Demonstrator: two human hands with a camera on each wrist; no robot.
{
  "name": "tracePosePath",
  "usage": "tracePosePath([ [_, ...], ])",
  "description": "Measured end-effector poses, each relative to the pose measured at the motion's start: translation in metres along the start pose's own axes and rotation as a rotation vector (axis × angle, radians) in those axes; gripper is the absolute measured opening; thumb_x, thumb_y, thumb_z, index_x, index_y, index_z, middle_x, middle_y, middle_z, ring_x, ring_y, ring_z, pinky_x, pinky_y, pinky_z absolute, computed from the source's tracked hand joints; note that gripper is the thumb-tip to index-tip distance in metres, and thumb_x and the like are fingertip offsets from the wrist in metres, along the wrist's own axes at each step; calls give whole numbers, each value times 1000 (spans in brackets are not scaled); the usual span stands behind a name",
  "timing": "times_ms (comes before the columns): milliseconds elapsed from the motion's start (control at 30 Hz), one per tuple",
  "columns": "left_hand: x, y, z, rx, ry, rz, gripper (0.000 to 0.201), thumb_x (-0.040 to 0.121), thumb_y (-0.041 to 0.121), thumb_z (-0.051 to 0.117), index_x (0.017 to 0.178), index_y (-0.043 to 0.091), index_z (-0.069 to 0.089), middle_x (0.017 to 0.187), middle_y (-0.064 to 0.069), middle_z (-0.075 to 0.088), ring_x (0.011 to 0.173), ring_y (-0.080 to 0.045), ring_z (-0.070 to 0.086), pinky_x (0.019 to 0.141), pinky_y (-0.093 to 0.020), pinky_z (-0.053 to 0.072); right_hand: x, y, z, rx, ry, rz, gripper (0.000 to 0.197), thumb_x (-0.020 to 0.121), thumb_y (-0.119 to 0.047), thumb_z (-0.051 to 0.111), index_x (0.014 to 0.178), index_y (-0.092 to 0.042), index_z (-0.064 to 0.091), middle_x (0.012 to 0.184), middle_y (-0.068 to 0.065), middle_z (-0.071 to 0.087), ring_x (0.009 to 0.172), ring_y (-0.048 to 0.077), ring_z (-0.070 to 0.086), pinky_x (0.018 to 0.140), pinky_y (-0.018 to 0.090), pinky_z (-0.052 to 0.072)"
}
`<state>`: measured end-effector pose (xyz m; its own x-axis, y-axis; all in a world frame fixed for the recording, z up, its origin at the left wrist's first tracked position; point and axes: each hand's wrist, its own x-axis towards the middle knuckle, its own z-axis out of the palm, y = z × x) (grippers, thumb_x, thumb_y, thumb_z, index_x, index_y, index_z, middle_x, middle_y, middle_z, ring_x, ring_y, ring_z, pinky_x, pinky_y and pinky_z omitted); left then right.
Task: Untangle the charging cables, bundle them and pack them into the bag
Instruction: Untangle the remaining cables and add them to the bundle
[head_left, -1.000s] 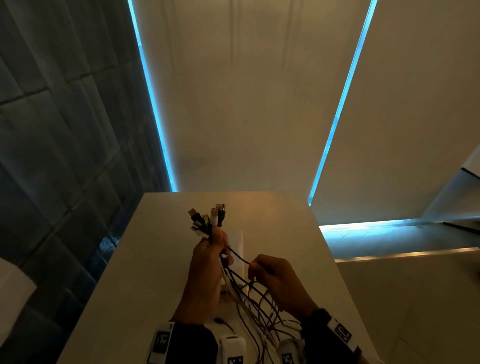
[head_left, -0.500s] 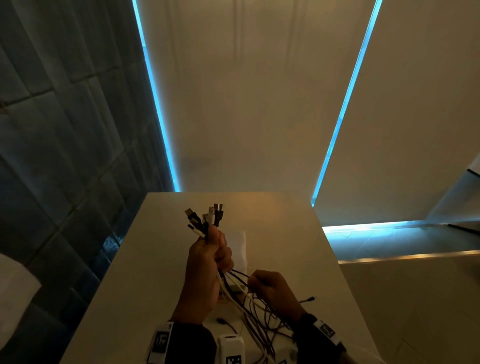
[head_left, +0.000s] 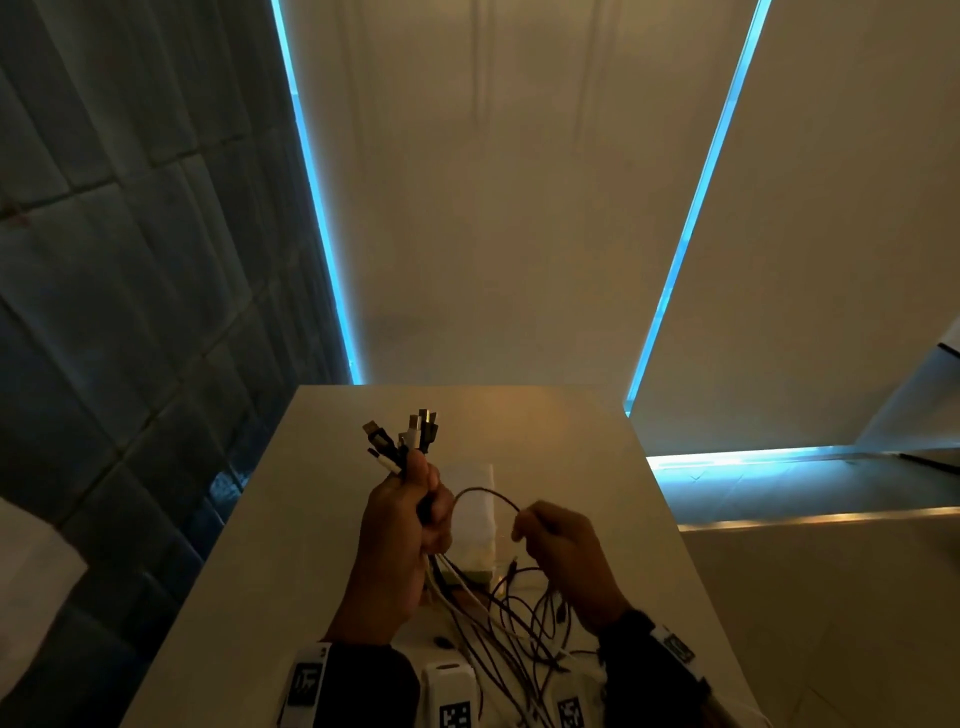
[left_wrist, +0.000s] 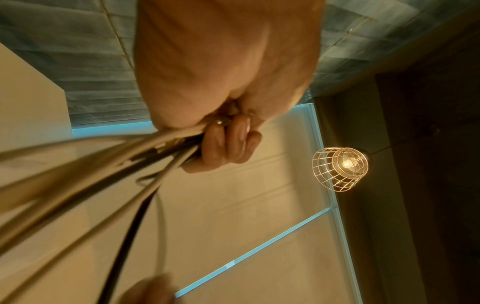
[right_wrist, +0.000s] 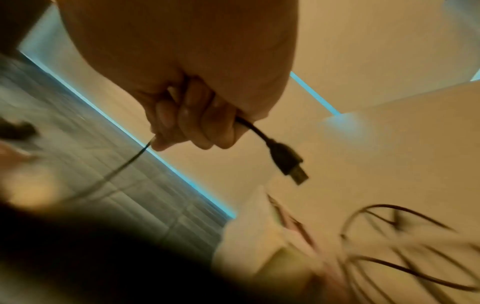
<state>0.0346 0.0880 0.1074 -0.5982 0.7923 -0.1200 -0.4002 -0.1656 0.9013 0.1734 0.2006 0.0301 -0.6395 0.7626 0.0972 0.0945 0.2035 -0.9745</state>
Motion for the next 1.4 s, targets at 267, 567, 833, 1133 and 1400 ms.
tracePosePath([
  [267,-6,4,8,-89,-37,-55,38,99,35,34,75,9,49,91,-21,72,82,-30,70,75,-42,53,-15,-61,4,103,-342,-150,25,95,-10,52,76,2,62,58,-13,52,53,1,41,54,12,35],
  [567,-7,7,8,-267,-50,43,34,87,40,43,67,12,41,54,2,38,41,-8,28,40,-22,31,-19,-30,0,75,-347,-3,29,98,-8,50,70,-9,57,51,-15,49,47,-3,38,51,10,32],
  [833,-4,8,3,-213,-48,53,36,87,40,43,65,12,42,51,3,33,40,-8,28,40,-22,30,-25,1,-17,-82,-250,-25,30,97,-13,53,68,-15,58,53,-14,49,52,-2,42,56,12,34],
  [1133,0,3,0,103,-82,-66,41,96,36,38,73,7,54,70,-22,67,74,-40,68,82,-52,54,-64,36,-123,-365,178,100,36,94,-5,54,61,-20,58,51,-11,54,50,2,49,53,21,35],
  [1400,-8,3,40,-253,-252,-66,35,94,38,48,72,10,46,53,3,28,43,-10,26,46,-26,34,-64,4,-124,-701,-12,195,30,82,-72,44,84,-51,65,98,-22,67,95,-4,61,82,11,44],
])
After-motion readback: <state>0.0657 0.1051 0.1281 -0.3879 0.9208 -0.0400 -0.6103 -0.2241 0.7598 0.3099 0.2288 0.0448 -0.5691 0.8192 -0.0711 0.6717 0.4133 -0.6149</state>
